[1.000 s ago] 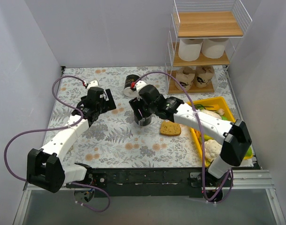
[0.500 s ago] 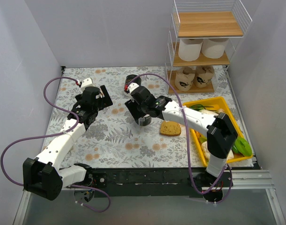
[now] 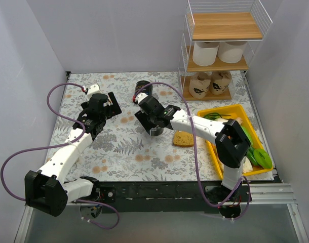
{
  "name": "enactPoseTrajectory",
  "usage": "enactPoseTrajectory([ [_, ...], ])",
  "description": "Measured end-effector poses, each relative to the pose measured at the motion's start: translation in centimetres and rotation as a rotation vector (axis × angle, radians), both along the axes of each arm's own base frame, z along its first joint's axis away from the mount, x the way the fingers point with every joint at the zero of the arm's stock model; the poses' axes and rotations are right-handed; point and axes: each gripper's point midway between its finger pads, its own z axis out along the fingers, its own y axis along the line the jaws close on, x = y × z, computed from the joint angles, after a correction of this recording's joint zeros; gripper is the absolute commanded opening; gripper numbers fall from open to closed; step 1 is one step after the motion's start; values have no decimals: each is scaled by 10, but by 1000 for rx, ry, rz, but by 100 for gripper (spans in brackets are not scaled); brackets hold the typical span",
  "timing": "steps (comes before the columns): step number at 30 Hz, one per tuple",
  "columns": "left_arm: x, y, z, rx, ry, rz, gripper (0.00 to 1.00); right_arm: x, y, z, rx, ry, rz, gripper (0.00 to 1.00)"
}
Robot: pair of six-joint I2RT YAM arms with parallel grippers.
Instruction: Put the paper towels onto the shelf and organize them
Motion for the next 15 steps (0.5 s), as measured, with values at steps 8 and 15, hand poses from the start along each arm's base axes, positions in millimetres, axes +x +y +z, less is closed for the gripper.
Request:
enactPoseTrajectory([
  [8, 0, 0, 0, 1, 0, 1, 98, 6, -1, -2, -29, -42, 10, 63],
  [15, 0, 0, 0, 1, 0, 1, 98, 7, -1, -4, -43, -51, 21, 62],
])
